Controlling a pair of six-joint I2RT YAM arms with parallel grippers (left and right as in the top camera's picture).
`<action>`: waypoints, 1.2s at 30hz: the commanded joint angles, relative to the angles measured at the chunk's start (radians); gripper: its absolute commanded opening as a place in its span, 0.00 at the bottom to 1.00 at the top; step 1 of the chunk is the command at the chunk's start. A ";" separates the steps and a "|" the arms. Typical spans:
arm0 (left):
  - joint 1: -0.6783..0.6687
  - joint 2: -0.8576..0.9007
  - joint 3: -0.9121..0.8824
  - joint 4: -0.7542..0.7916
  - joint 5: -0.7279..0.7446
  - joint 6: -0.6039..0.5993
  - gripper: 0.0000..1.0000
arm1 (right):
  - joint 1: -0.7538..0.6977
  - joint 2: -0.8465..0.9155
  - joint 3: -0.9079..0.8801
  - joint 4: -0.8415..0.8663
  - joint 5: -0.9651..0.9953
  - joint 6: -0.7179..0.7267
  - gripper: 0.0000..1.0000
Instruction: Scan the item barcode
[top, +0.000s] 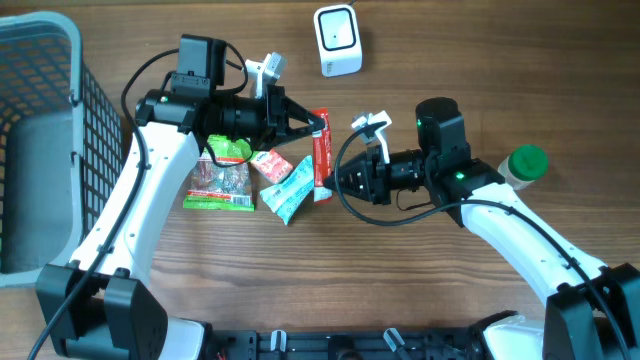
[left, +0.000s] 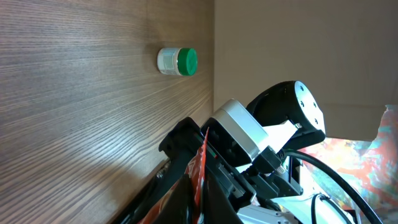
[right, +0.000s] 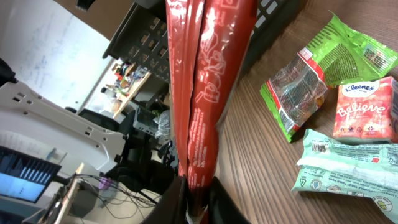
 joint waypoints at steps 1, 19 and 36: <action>0.006 0.006 -0.001 0.004 0.016 -0.005 0.04 | 0.003 -0.013 -0.008 0.006 -0.035 -0.011 0.04; 0.056 0.006 -0.001 0.098 -0.304 -0.005 1.00 | 0.003 -0.013 -0.008 -0.114 0.068 -0.127 0.04; 0.266 0.006 -0.001 -0.048 -0.742 0.107 1.00 | 0.003 -0.191 0.003 -0.264 0.190 -0.129 0.04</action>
